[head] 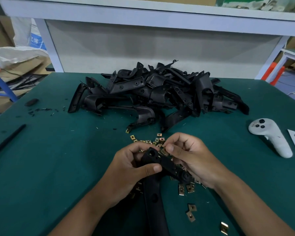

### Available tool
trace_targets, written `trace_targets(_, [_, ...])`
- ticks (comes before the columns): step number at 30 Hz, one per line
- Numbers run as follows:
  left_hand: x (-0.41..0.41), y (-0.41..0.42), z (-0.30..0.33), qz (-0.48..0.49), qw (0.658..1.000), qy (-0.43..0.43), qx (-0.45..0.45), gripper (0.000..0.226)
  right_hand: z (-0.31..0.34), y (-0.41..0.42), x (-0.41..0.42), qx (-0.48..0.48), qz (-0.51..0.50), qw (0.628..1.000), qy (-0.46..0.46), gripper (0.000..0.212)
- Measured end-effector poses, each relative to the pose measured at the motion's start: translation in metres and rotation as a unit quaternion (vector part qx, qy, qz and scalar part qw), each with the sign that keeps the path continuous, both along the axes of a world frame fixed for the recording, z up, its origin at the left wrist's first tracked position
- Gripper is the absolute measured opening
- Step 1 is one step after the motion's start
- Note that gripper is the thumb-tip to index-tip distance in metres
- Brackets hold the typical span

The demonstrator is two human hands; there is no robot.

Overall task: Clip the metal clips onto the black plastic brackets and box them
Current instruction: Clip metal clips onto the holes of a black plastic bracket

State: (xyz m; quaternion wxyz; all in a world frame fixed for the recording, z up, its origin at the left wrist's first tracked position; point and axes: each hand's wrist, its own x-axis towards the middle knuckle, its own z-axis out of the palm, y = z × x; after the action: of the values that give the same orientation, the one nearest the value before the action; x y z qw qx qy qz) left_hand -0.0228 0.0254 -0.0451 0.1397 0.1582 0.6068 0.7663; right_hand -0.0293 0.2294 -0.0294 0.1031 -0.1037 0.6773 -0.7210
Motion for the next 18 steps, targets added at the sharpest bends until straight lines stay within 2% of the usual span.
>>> trace_targets(4, [-0.0010,-0.0001,-0.0002,0.001,0.999,-0.030,0.022,0.036,-0.0040,-0.0014,-0.0010,0.017,-0.004,1.000,0.025,0.011])
trace_targets(8, [-0.0007,0.0004,0.0005,-0.001,0.999,-0.034,0.029,0.034,-0.0042,-0.0017,-0.0013,0.016,-0.027,0.999,0.031,0.028])
trace_targets(14, [-0.0008,0.0005,0.0000,0.001,0.999,-0.030,0.025,0.034,-0.0030,-0.0021,0.0000,0.027,-0.044,0.997,0.054,0.004])
trace_targets(18, [-0.0011,-0.0003,-0.0010,0.000,0.999,-0.031,0.026,0.035,-0.0006,-0.0016,0.0009,0.031,-0.035,0.998,0.052,0.004])
